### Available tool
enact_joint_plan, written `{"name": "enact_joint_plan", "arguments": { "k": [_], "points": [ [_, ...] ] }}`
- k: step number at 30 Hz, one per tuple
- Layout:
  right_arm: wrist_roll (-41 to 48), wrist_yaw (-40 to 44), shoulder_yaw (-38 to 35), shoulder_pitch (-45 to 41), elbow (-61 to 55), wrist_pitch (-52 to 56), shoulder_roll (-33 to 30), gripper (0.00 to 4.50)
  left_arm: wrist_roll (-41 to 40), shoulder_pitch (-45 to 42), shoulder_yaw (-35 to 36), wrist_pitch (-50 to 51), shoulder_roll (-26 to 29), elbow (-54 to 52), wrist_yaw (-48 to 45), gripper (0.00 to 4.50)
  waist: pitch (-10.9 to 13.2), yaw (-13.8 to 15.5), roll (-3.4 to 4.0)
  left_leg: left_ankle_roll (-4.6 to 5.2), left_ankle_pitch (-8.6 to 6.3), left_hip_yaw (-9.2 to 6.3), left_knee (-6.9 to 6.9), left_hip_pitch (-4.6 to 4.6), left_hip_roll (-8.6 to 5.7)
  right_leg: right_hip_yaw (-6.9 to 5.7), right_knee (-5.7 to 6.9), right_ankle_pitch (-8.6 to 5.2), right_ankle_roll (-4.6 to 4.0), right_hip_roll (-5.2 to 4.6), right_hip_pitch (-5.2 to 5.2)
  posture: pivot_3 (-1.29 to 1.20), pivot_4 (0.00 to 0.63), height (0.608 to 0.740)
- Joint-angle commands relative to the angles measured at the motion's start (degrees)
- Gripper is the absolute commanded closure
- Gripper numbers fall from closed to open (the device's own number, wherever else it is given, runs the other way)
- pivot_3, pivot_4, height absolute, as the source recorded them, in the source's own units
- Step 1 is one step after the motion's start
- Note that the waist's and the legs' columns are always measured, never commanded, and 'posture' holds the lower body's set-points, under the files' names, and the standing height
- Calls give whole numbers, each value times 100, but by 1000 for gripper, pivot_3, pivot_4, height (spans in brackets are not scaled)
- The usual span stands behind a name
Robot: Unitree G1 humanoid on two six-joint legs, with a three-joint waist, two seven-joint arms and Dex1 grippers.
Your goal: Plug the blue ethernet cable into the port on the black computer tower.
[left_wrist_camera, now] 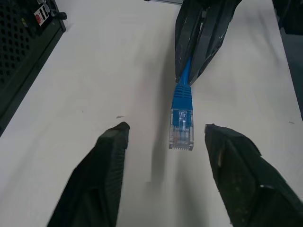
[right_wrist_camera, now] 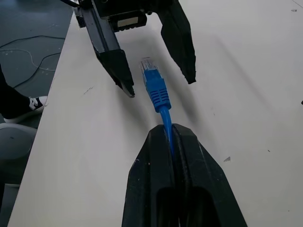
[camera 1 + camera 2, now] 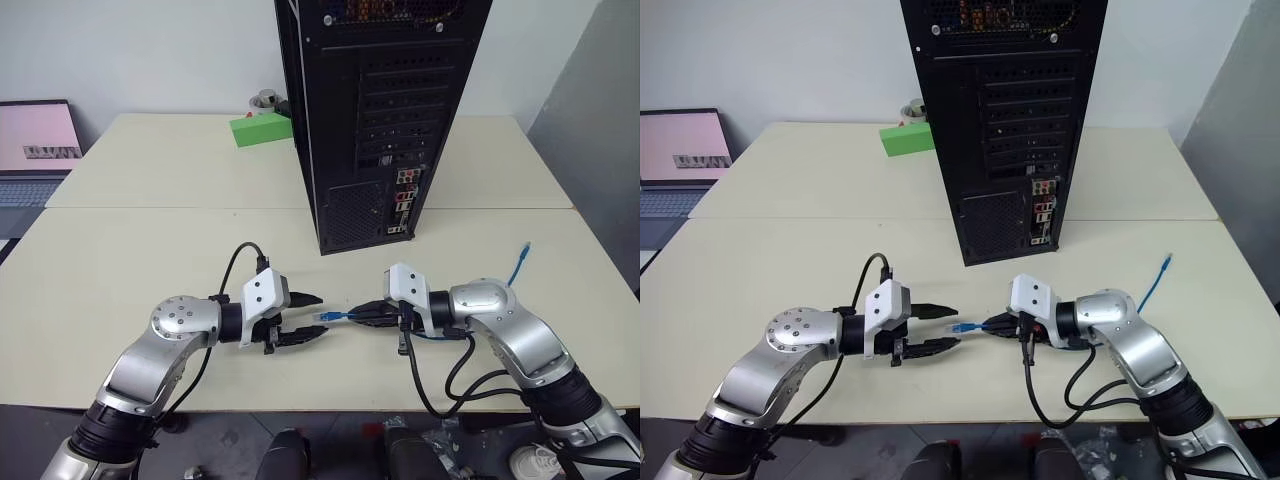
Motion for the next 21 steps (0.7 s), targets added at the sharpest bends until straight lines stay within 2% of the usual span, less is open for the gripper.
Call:
{"name": "enact_joint_plan", "arguments": {
  "k": [1, 7, 12, 16, 21],
  "points": [
    [79, 8, 15, -118, -236, -25, 33, 4500, -92, 15, 39, -15, 36, -262, -78, 2773, 0, 0, 0, 0, 0, 0, 0, 0, 0, 0, 0, 0, 0, 0, 0, 0, 150, 740],
    [108, 66, 52, -131, -254, -18, 50, 4500, -23, 43, 46, -123, -2, -233, -67, 4189, 0, 1, 0, 0, 0, 0, 0, 0, 0, 0, 0, 0, 0, 0, 0, 0, 150, 740],
    [207, 113, 27, -141, -239, 38, 65, 4500, 14, 162, 38, -238, 5, -233, -93, 4219, 0, 1, 0, 0, 0, -1, 0, 0, 0, 0, 0, 0, 0, 0, 0, 0, 150, 740],
    [243, 516, -155, -306, -31, -246, -253, 3640, 265, 295, 101, -993, -8, -138, -105, 4219, 0, 2, 0, 0, 0, 1, 0, 0, 0, 1, -1, 0, 0, 0, -1, 0, 150, 740],
    [916, 1141, -627, -446, 63, 384, -930, 2520, 885, 223, 184, -2295, -284, 332, 344, 4219, 0, 28, 0, 0, 0, -1, 5, -1, -3, -3, -5, 0, 0, -4, 5, 0, 150, 740]
  ]
}}
